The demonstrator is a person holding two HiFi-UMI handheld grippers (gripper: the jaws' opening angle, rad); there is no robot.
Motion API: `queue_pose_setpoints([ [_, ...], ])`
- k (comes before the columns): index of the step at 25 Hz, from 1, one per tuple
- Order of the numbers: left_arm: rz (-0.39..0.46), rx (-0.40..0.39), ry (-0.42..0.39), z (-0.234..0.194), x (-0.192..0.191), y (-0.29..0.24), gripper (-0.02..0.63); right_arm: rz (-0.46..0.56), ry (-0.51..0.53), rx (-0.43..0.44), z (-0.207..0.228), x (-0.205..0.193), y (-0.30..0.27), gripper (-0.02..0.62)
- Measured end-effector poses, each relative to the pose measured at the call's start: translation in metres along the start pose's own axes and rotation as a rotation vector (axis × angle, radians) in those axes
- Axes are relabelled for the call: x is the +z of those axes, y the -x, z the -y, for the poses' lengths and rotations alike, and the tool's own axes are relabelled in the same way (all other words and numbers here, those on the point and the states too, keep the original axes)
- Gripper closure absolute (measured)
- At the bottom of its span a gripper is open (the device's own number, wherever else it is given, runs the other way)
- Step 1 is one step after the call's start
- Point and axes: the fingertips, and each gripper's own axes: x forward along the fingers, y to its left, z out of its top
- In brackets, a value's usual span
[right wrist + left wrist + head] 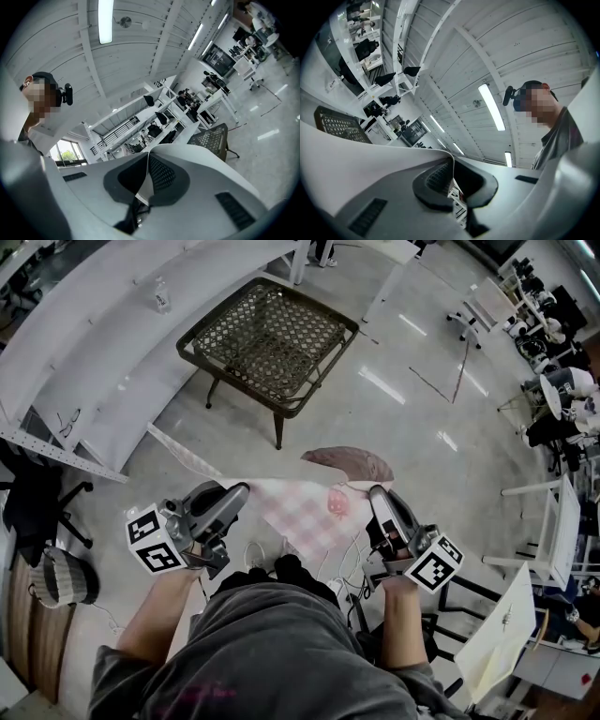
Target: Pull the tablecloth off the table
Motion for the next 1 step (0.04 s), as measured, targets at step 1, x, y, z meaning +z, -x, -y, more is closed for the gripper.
queue_pose_setpoints([
  [1,0.000,0.000,0.000,-0.0008,-0.0004,0.0000,0.606,0.002,0.001,-0.001,0.0005,0.0000,-0.0003,0.589],
])
